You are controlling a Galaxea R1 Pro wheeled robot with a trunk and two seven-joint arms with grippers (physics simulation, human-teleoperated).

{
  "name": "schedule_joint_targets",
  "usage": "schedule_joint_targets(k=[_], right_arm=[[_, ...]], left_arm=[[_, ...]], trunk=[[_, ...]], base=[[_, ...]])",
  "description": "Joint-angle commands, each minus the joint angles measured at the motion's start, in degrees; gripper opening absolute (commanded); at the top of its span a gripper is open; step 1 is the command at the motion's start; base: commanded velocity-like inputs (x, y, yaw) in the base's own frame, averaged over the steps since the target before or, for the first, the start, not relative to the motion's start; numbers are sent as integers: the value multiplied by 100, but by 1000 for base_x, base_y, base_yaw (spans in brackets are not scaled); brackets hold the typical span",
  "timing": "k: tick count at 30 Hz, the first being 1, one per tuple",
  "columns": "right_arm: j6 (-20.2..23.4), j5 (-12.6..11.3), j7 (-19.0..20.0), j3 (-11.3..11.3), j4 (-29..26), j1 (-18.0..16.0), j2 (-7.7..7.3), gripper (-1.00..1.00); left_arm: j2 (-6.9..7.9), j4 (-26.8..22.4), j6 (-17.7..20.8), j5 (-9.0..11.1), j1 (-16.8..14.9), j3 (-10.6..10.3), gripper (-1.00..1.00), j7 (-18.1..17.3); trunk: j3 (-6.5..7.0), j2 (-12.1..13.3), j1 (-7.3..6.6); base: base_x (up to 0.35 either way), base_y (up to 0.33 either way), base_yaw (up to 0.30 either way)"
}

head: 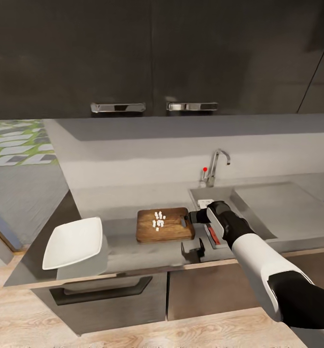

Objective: In the kitchen, take the Vidalia onion out of the sink, dice it on the chopping board with the paring knife, put the diced onion into the bowl on the countertop, then place both the paring knife and the chopping board into the sink.

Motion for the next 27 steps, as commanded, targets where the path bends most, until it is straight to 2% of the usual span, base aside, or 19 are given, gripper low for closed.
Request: schedule_joint_targets(k=[1, 7, 27], right_arm=[[22, -45, -17, 21, -4, -6, -4, 100], [22, -42, -17, 22, -1, -6, -4, 100], [22, -36, -17, 19, 5, -6, -27, 100]], left_arm=[[-1, 27, -45, 36, -12, -18, 100, 4], [-1, 27, -45, 36, -12, -18, 100, 4], [-1, 27, -44, 36, -12, -18, 100, 4]], trunk=[[-21, -13, 4], [-76, -13, 4], [-260, -13, 4]], base=[[109, 51, 0], [158, 73, 0], [5, 2, 0]])
